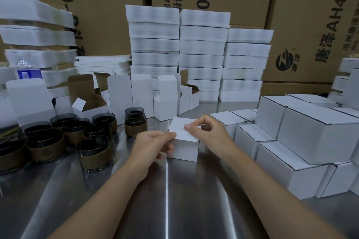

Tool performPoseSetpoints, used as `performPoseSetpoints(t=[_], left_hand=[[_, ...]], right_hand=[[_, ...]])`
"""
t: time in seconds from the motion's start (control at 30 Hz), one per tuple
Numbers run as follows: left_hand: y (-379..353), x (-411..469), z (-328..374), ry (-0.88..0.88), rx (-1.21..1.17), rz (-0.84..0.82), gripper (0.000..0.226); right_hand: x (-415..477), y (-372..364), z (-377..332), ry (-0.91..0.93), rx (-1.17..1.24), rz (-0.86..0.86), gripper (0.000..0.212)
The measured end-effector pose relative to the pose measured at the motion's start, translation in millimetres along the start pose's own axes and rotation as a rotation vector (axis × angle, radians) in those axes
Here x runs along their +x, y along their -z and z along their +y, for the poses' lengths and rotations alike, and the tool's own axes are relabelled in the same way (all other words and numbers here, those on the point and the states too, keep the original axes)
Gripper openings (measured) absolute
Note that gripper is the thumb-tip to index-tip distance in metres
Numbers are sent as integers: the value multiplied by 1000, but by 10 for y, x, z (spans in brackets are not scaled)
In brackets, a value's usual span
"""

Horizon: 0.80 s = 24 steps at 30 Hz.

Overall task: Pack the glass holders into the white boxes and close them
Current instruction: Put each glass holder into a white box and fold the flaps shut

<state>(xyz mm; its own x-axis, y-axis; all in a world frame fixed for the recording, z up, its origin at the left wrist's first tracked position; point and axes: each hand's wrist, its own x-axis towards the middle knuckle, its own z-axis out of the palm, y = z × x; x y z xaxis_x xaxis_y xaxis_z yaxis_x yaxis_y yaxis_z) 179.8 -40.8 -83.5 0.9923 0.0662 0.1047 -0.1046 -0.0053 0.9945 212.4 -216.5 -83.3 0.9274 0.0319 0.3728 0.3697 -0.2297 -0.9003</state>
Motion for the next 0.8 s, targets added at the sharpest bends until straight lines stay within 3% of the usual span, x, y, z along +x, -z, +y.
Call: performPoseSetpoints(t=[0.4, 0.57, 0.63, 0.73, 0.8], left_hand=[[-7, 32, -50, -299, 232, 78, 29], [-4, 18, -52, -324, 182, 111, 19], [3, 20, -60, -352, 220, 129, 28], [20, 19, -56, -344, 257, 12, 55], [15, 18, -72, -372, 271, -59, 53]], right_hand=[[-1, 29, -7, 7, -34, -34, 27], [-19, 95, 15, -27, -121, -151, 50], [-14, 109, 16, -8, -133, -171, 49], [-9, 124, 23, 1, -132, -176, 47], [-13, 123, 25, 8, -127, -166, 47]])
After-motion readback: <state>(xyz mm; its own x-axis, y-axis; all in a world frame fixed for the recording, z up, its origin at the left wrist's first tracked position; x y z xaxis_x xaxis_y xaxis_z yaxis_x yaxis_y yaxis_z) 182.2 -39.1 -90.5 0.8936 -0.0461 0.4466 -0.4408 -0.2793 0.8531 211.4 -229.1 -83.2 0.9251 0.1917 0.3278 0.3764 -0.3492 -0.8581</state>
